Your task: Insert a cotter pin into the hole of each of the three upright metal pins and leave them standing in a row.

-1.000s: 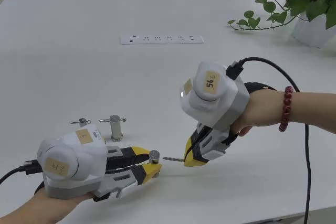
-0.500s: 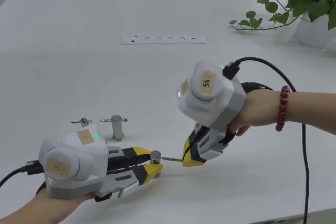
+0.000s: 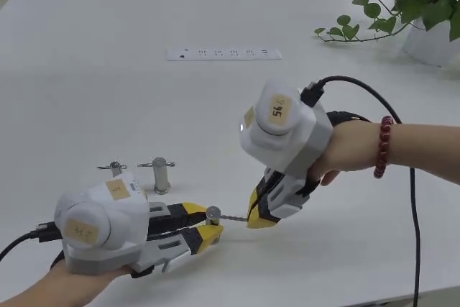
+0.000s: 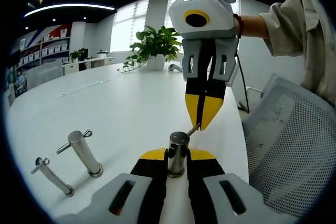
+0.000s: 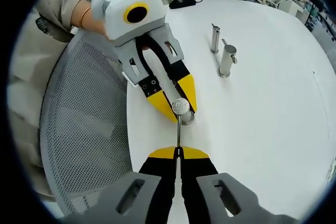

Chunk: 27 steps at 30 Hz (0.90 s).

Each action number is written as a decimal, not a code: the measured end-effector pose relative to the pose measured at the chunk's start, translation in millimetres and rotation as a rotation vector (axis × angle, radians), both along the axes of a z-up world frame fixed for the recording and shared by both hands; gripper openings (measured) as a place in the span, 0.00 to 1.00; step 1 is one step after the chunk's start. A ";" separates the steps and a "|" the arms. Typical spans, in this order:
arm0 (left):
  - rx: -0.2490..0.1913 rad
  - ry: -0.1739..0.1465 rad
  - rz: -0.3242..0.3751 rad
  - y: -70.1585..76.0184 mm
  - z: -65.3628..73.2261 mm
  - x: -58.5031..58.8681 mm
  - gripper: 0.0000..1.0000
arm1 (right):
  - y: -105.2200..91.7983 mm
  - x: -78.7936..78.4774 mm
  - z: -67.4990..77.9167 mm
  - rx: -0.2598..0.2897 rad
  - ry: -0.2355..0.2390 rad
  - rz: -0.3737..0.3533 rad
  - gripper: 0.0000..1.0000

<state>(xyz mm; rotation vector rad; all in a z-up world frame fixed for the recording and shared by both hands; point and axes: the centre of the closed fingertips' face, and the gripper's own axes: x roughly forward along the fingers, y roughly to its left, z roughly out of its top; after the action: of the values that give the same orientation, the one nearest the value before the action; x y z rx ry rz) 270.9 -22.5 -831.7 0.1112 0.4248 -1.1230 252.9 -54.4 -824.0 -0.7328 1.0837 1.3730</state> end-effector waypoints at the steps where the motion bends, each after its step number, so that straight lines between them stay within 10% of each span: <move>1: 0.000 0.000 0.001 0.0 -0.3 0.1 0.12 | -0.6 0.1 -1.0 -0.006 -0.002 0.002 0.02; 27: -0.002 -0.002 0.011 -0.7 -1.6 -0.2 0.12 | 12.1 1.0 0.9 -0.030 0.017 -0.046 0.02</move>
<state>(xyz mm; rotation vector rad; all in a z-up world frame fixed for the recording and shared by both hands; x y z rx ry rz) 270.7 -23.2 -833.3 0.1082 0.4214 -1.1128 253.9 -42.3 -823.1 -0.7150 1.1307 1.3283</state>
